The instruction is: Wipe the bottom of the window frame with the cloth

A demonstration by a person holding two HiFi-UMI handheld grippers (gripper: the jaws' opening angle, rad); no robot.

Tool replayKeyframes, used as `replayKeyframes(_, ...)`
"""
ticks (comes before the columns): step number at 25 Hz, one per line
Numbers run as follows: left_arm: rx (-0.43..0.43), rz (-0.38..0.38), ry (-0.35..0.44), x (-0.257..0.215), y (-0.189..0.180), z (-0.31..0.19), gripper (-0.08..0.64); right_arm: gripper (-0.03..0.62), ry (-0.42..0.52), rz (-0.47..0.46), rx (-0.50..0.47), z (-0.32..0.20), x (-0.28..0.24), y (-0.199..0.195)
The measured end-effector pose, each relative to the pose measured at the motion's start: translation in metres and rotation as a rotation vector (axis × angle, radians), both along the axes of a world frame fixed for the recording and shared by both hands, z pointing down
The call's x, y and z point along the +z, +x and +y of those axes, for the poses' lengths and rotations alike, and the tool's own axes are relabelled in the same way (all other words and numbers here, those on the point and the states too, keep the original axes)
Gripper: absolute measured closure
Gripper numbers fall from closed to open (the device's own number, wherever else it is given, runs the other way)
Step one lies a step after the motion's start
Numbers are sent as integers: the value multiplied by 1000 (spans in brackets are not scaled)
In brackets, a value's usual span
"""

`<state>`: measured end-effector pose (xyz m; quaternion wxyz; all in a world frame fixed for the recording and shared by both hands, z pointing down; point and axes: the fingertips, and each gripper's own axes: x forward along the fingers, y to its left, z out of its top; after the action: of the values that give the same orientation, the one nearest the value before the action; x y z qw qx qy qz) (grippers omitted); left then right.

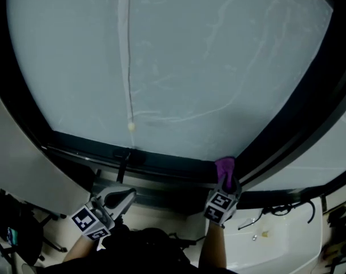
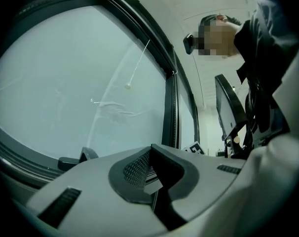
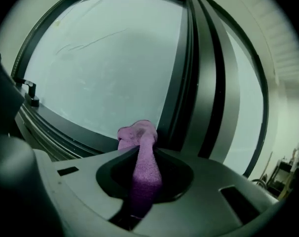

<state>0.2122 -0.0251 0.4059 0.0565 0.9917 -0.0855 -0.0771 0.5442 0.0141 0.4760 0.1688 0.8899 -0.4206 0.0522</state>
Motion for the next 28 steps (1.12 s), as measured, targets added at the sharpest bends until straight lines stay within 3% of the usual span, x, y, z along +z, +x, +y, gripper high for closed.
replayKeyframes(6,-114,15,-42,9,-22,0,558,531,-106,66,-101,-10,0,-6)
replayKeyframes(14,-220,0,-41,16,-42,13,557,532,-128,38,-300,-32,1,-41)
replayKeyframes(21,-306,19,-74,27,-68,16,558,532,-159,36,-336,-38,1,-45)
replayKeyframes(26,-294,66,-101,14,-79,11,558,531,-177,-6,-337,-42,1,-53)
replayKeyframes(28,-300,40,-91,19,-89,3,557,531,-184,-8,-331,-45,2,-59)
